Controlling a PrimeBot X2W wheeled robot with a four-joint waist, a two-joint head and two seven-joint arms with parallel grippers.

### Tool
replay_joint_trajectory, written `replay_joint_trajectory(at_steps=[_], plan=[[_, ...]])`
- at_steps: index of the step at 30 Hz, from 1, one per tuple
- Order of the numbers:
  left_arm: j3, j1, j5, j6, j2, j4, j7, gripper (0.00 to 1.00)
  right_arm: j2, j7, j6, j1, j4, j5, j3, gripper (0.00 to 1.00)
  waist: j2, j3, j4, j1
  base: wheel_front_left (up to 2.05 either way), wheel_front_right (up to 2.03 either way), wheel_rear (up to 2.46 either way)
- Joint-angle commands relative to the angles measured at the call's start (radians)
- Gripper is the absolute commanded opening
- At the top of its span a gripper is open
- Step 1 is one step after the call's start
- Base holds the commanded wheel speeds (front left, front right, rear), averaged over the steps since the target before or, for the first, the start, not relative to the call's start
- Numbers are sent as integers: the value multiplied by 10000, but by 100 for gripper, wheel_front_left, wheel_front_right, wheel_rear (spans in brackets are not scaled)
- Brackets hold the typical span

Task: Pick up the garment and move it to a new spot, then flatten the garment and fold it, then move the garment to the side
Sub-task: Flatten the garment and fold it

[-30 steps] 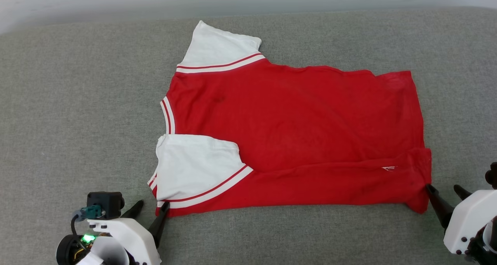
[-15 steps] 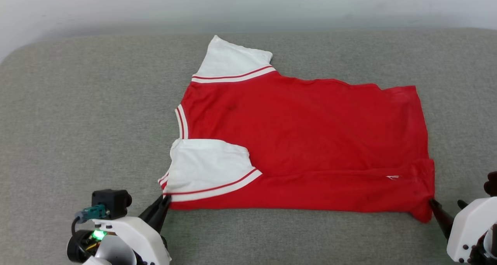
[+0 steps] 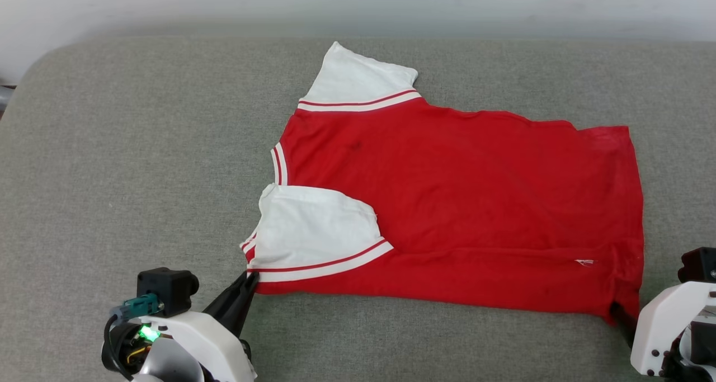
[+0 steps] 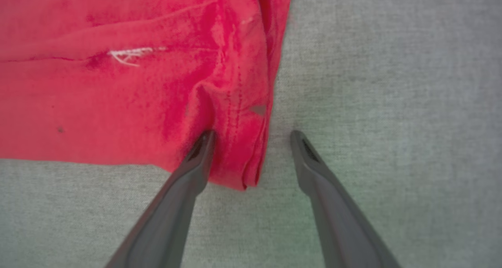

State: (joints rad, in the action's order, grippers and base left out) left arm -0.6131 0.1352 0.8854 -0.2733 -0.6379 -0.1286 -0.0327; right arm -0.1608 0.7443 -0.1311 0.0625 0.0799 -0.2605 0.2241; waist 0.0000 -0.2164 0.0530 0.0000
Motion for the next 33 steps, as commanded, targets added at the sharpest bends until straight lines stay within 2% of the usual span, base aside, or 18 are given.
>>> replay_joint_trajectory(at_steps=[1, 5, 8, 15, 22, 33], plan=[[-33, -9, -26, -22, -3, -41, -48, 0, 32, 81, 8, 62, 235, 81, -88, 100, 0, -67, 31, 0, 0, 0, 0], [-95, 81, -63, -32, -48, 20, -157, 0, 173, 223, 7, 72, 700, 0, -343, 100, 0, -196, 89, 0, 0, 0, 0], [-121, 108, -12, -28, -70, 132, -262, 0, 161, 265, -7, 39, 954, -54, -565, 0, 0, -254, 122, 0, 0, 0, 0], [-239, -68, 134, 59, -110, 435, -455, 0, -319, 30, 14, 211, 991, 136, -283, 0, 0, 51, 114, 0, 0, 0, 0], [-333, -393, 303, -3, -171, 540, -601, 0, -604, 284, 15, 140, 571, 36, -167, 0, 0, 569, 93, 0, 0, 0, 0], [-723, -1458, 501, -278, -498, 95, -1024, 0, -1393, 1837, 15, -1149, -713, -486, 365, 0, 0, 1106, 187, 0, 0, 0, 0]])
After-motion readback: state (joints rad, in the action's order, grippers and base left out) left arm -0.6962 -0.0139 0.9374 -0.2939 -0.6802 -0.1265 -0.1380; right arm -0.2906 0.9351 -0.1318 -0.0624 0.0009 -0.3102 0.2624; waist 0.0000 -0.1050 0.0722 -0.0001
